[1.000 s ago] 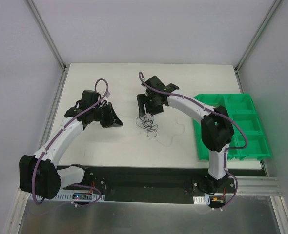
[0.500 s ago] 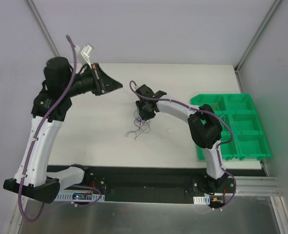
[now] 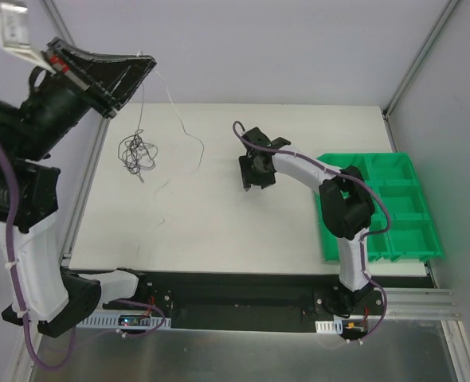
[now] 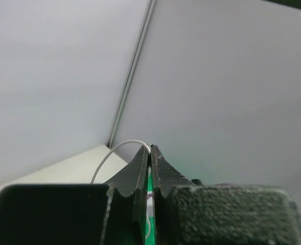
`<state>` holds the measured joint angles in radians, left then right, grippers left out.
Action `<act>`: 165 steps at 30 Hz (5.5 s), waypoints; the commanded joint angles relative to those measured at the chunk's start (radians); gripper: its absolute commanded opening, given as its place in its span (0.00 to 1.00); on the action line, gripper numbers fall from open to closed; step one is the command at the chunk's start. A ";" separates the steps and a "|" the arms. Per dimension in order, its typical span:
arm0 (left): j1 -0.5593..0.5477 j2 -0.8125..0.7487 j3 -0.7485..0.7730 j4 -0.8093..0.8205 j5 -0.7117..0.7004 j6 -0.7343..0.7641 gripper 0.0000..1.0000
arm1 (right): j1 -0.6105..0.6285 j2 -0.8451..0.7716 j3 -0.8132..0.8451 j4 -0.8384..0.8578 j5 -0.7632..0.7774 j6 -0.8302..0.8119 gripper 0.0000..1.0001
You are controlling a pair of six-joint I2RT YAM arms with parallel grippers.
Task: Untangle the cables
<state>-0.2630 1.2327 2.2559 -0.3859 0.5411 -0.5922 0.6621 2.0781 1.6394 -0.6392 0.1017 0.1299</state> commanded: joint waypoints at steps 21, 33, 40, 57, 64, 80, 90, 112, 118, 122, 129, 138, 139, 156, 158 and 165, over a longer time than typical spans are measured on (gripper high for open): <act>-0.022 0.284 -0.374 0.062 0.214 -0.216 0.00 | -0.199 -0.498 -0.178 0.372 -0.626 0.036 0.86; -0.051 0.366 -0.387 0.116 0.295 -0.261 0.00 | -0.242 -0.429 0.039 0.094 -0.551 -0.124 0.91; -0.062 0.353 -0.426 0.120 0.298 -0.281 0.00 | -0.194 -0.432 -0.110 0.300 -0.651 -0.038 0.76; -0.085 0.364 -0.430 0.162 0.376 -0.297 0.00 | -0.320 -0.440 -0.188 0.332 -0.631 0.008 0.54; -0.093 0.358 -0.443 0.165 0.381 -0.297 0.00 | -0.318 -0.414 -0.256 0.351 -0.657 0.022 0.63; -0.117 0.353 -0.457 0.176 0.399 -0.301 0.00 | -0.171 -0.369 -0.282 0.595 -0.826 0.013 0.66; -0.139 0.366 -0.400 0.176 0.411 -0.314 0.00 | -0.144 -0.363 -0.256 0.607 -0.631 0.034 0.48; -0.168 0.415 -0.291 0.176 0.411 -0.347 0.00 | -0.165 -0.507 -0.414 0.688 -0.825 0.076 0.65; -0.168 0.422 -0.272 0.176 0.419 -0.348 0.00 | -0.165 -0.487 -0.421 0.733 -0.884 0.103 0.63; -0.168 0.433 -0.246 0.176 0.425 -0.354 0.00 | -0.157 -0.467 -0.418 0.736 -0.889 0.120 0.59; -0.168 0.456 -0.188 0.177 0.427 -0.368 0.00 | -0.093 -0.451 -0.467 0.702 -0.838 0.074 0.42; -0.170 0.470 0.078 0.177 0.353 -0.382 0.00 | -0.093 -0.334 -0.488 0.586 -0.570 0.045 0.01; -0.170 0.465 0.114 0.177 0.335 -0.370 0.00 | -0.107 -0.326 -0.480 0.560 -0.538 0.036 0.01; -0.159 0.461 -0.002 0.194 0.143 -0.331 0.00 | -0.274 -0.569 -0.438 0.429 -0.634 0.053 0.52; -0.159 0.475 -0.025 0.191 0.169 -0.333 0.00 | -0.272 -0.584 -0.455 0.417 -0.628 0.024 0.57; -0.160 0.389 -0.327 0.194 0.177 -0.350 0.00 | -0.274 -0.618 -0.478 0.378 -0.631 -0.004 0.61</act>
<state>-0.4244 1.6981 2.0541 -0.2161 0.7227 -0.9485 0.3923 1.5021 1.1694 -0.2256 -0.5087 0.1577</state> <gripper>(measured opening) 0.006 0.608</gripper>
